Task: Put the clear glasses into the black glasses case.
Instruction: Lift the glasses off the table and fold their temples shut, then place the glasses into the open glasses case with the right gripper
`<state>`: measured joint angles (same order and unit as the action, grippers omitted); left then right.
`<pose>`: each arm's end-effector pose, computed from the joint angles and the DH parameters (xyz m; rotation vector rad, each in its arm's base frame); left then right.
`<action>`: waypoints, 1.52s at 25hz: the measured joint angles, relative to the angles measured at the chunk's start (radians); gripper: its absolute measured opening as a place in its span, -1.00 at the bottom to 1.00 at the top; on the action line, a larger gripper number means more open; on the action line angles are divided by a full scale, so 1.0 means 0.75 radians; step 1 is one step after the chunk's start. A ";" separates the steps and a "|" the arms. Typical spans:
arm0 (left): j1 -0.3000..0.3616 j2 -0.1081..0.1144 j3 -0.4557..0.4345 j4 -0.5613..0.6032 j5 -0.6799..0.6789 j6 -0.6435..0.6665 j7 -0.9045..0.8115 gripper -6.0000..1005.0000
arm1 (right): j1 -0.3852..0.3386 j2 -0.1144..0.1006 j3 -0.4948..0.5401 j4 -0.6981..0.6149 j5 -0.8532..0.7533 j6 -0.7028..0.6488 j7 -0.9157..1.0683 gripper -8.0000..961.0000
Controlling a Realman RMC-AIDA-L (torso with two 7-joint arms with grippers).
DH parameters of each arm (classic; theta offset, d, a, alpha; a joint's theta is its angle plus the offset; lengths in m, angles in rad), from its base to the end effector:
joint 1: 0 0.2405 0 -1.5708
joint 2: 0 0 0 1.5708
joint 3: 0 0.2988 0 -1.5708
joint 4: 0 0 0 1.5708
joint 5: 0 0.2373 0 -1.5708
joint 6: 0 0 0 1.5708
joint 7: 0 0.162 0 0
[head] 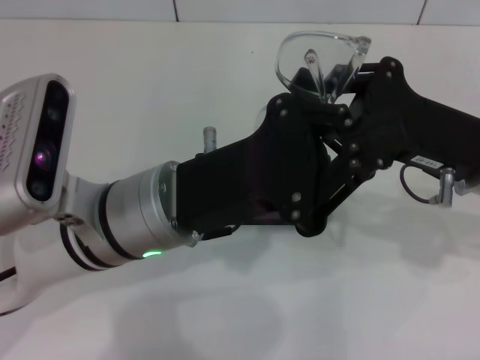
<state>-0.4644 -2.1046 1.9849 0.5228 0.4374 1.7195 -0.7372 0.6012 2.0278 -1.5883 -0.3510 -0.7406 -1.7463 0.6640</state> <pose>-0.1627 0.2888 -0.1026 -2.4558 0.0235 -1.8375 0.1940 0.3519 -0.0595 -2.4519 -0.2237 1.5262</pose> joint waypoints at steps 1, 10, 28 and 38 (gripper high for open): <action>0.001 0.000 0.000 0.000 0.000 0.000 0.000 -0.90 | 0.000 0.000 -0.001 0.000 0.000 0.000 0.000 -0.72; 0.002 0.000 0.000 -0.002 -0.005 0.001 -0.001 -0.90 | 0.005 0.000 -0.013 0.000 -0.002 0.011 0.005 -0.72; 0.056 0.023 -0.074 -0.116 0.006 0.087 -0.014 -0.90 | -0.052 -0.016 0.017 -0.072 -0.003 0.061 0.048 -0.72; 0.231 0.208 -0.302 -0.236 0.033 0.262 -0.015 -0.90 | -0.214 -0.113 0.065 -0.725 -0.579 0.296 0.664 -0.72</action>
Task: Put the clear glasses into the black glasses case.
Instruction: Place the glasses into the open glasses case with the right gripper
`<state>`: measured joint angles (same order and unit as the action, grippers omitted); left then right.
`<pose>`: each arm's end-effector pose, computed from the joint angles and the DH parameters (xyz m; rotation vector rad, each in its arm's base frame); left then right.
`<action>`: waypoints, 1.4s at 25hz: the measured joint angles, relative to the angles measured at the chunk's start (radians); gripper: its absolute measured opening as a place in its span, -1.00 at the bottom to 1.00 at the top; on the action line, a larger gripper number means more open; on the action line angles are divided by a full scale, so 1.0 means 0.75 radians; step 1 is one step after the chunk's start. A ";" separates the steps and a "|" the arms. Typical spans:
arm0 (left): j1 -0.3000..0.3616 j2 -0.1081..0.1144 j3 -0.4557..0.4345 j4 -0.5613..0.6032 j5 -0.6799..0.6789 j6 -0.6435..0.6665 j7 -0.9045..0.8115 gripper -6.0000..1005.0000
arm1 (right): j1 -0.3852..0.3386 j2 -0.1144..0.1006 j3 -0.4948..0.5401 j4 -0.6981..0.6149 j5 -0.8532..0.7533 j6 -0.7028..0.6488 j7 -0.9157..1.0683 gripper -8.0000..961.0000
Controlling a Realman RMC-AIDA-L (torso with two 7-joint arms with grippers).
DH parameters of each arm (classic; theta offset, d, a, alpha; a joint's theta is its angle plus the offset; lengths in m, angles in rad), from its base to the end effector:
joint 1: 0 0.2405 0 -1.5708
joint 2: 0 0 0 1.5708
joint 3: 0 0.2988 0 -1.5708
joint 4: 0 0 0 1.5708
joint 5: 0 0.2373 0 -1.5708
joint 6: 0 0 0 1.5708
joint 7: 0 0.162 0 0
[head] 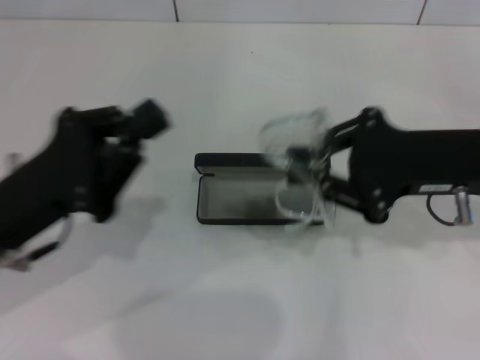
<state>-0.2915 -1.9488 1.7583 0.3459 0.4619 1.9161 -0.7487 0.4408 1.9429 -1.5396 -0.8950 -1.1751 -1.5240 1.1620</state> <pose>-0.2914 0.2694 -0.0110 -2.2554 -0.1473 -1.6233 0.1930 0.3505 -0.0385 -2.8749 -0.1539 1.0794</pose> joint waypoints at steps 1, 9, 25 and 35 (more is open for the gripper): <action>0.016 0.017 -0.015 -0.002 0.000 0.008 -0.001 -0.90 | -0.022 0.007 0.026 -0.140 -0.149 0.028 0.137 -0.72; 0.097 0.072 -0.118 -0.035 0.002 0.118 0.020 -0.90 | 0.022 0.100 0.058 -0.855 -1.076 0.031 0.984 -0.71; 0.110 0.058 -0.128 -0.081 0.057 0.131 0.052 -0.90 | 0.661 0.113 -0.498 -0.584 -1.642 0.216 1.554 -0.71; 0.110 0.053 -0.132 -0.093 0.057 0.130 0.066 -0.90 | 0.685 0.113 -0.670 -0.452 -1.673 0.481 1.630 -0.71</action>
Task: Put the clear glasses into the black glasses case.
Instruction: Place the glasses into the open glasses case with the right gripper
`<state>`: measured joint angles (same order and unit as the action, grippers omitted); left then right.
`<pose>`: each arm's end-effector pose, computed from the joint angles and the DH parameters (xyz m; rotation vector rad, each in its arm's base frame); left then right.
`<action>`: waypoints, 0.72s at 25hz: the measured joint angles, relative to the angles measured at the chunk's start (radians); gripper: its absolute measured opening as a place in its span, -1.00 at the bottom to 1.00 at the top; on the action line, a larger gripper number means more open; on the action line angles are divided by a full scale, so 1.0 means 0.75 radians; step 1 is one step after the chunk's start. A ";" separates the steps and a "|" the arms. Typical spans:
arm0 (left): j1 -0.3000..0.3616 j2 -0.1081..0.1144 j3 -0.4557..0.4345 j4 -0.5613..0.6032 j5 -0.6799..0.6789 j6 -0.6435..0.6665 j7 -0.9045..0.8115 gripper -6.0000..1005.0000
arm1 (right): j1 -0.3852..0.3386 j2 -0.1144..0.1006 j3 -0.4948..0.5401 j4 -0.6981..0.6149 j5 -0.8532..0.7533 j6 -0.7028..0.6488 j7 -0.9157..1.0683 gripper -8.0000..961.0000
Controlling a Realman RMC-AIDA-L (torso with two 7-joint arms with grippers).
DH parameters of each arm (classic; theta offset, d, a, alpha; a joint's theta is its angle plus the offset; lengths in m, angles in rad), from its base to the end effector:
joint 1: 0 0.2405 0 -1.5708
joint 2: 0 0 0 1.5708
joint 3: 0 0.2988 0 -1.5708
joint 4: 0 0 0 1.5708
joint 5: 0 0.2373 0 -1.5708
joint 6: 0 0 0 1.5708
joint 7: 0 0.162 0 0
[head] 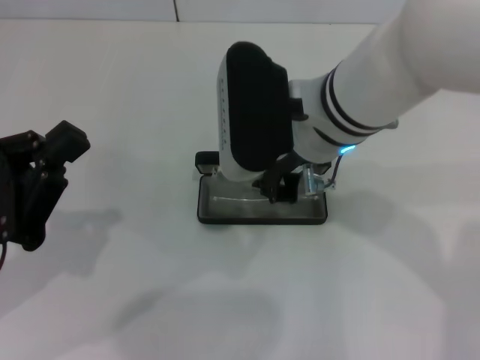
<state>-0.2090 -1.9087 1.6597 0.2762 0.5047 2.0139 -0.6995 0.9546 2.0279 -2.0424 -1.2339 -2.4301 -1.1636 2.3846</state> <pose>-0.3312 0.2359 0.0188 -2.1695 -0.1481 -1.5438 0.0673 0.3998 -0.1607 -2.8186 -0.3694 -0.6120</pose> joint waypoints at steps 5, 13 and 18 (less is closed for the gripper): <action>-0.012 -0.009 0.000 -0.020 -0.007 -0.001 0.002 -0.90 | 0.001 0.000 -0.037 0.031 -0.008 0.053 0.018 -0.71; -0.017 -0.014 0.000 -0.031 -0.010 -0.003 0.012 -0.90 | -0.009 0.000 -0.042 0.038 -0.012 0.089 0.020 -0.71; -0.014 -0.014 0.000 -0.031 -0.012 -0.004 0.012 -0.90 | -0.011 0.000 -0.044 0.038 -0.038 0.107 0.020 -0.71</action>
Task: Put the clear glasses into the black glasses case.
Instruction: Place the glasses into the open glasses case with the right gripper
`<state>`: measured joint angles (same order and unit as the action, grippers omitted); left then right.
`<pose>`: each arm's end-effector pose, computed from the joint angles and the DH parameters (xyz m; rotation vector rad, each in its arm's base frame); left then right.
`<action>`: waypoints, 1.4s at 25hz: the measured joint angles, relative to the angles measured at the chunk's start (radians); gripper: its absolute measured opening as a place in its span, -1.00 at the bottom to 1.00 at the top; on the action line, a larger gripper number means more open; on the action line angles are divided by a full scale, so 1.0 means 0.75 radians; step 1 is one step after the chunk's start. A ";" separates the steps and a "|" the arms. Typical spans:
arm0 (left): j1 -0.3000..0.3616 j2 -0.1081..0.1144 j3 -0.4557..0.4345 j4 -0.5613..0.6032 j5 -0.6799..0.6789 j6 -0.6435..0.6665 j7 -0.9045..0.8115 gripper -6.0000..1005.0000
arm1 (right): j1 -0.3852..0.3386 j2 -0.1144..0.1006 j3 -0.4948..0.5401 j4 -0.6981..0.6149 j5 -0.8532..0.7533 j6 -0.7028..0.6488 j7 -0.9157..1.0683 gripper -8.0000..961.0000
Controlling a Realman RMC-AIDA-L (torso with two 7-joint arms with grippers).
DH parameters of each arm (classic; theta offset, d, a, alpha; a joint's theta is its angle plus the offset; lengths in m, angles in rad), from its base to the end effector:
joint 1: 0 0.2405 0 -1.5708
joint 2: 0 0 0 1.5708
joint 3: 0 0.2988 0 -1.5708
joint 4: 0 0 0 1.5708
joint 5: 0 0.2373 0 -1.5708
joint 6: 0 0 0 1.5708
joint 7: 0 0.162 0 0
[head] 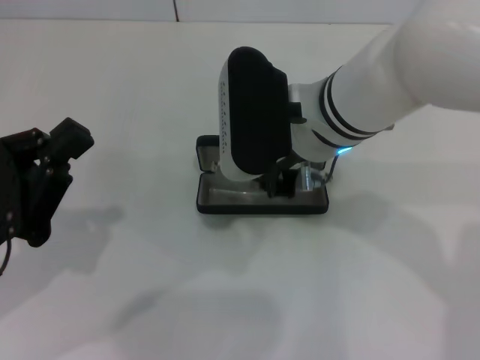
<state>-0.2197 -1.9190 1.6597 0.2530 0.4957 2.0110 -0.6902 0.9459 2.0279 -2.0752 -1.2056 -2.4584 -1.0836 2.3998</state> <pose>-0.3310 0.2379 0.0148 -2.1558 -0.1599 -1.5397 0.0739 0.4062 -0.1671 -2.7756 -0.3783 -0.5901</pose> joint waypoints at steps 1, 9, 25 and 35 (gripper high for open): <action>0.001 0.000 0.000 0.000 0.000 0.000 0.000 -0.90 | -0.001 0.000 -0.001 0.000 -0.006 0.006 0.000 -0.71; 0.005 -0.002 -0.019 -0.004 0.005 0.000 0.000 -0.90 | -0.005 0.000 -0.002 0.012 -0.013 0.040 0.001 -0.71; -0.004 -0.011 -0.020 -0.029 0.009 0.003 0.002 -0.90 | -0.006 0.000 -0.019 0.016 -0.007 0.075 0.001 -0.71; -0.004 -0.012 -0.020 -0.029 0.010 0.004 0.002 -0.90 | -0.009 0.000 -0.020 0.014 -0.003 0.075 0.001 -0.58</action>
<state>-0.2224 -1.9282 1.6444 0.2315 0.5033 2.0141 -0.6887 0.9390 2.0279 -2.0905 -1.1949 -2.4608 -1.0276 2.4006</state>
